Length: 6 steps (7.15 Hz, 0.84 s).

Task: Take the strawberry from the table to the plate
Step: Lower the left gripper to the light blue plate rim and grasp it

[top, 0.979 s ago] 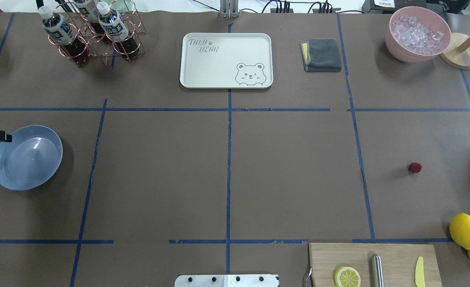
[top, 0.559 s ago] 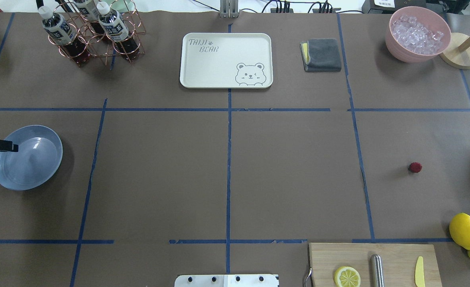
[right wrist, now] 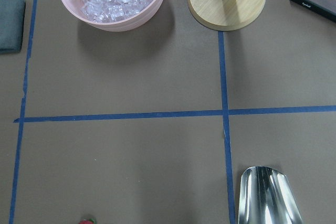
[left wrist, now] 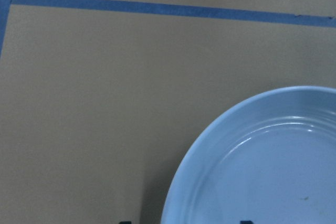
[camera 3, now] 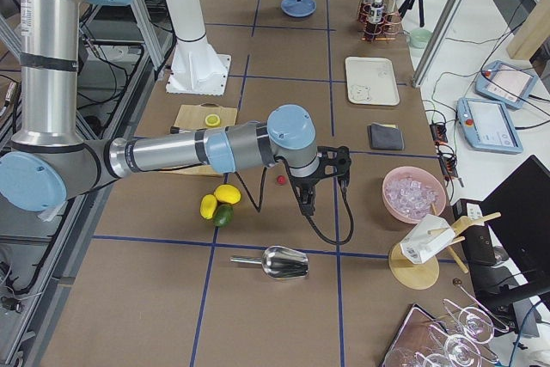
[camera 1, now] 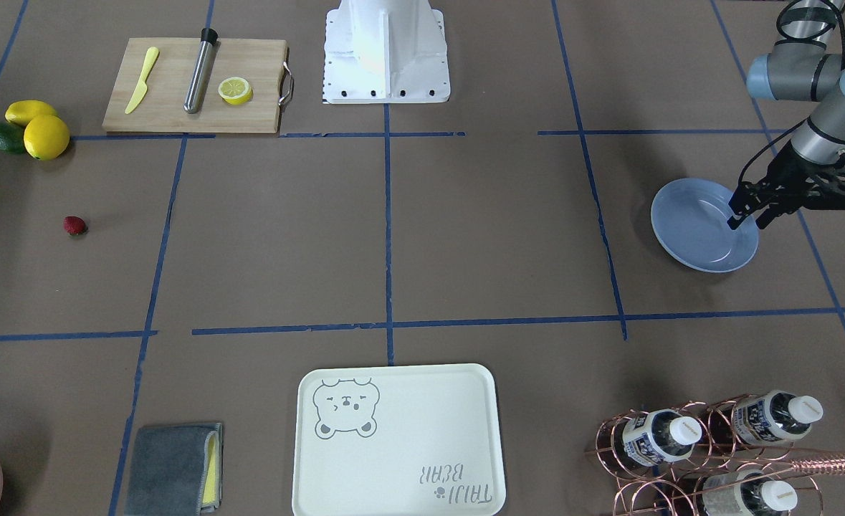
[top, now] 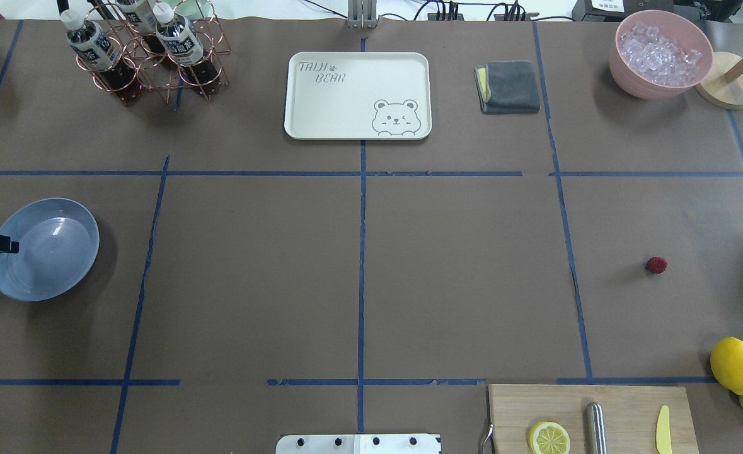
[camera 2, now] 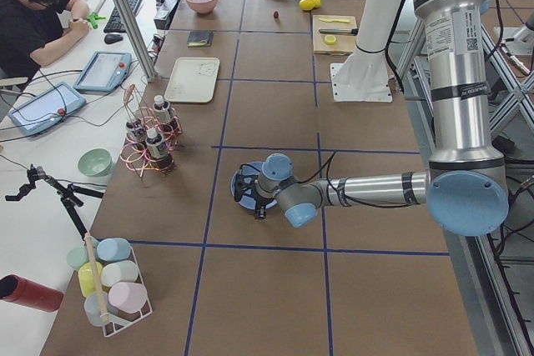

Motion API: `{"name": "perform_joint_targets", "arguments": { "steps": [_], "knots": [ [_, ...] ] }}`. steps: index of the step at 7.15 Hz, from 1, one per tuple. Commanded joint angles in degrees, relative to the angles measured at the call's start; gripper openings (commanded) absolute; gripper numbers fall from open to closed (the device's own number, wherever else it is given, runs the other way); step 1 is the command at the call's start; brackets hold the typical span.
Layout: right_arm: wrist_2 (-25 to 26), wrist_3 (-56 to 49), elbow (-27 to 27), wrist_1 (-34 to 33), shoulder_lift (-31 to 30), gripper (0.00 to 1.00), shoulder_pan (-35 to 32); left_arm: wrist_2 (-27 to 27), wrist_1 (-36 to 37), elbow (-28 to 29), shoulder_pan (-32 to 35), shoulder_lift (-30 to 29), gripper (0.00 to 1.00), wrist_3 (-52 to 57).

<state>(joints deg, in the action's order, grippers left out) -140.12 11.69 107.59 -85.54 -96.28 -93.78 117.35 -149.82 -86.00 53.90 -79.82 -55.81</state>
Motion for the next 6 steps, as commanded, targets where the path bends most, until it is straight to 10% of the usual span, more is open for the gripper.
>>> {"name": "perform_joint_targets", "arguments": {
  "steps": [1, 4, 6],
  "knots": [
    [0.0, 0.0, 0.3, -0.2, -0.1, 1.0, 0.0, 0.1, 0.0, 0.0, 0.0, 0.2, 0.12, 0.1],
    [0.0, 0.0, 0.3, -0.2, -0.1, 1.0, 0.0, 4.3, 2.1, -5.3, 0.8, 0.8, 0.0, 0.3],
    [-0.1, -0.1, 0.3, -0.2, -0.5, 1.0, 0.0, 13.0, 16.1, -16.4, 6.9, 0.1, 0.0, 0.3]
  ]
}}
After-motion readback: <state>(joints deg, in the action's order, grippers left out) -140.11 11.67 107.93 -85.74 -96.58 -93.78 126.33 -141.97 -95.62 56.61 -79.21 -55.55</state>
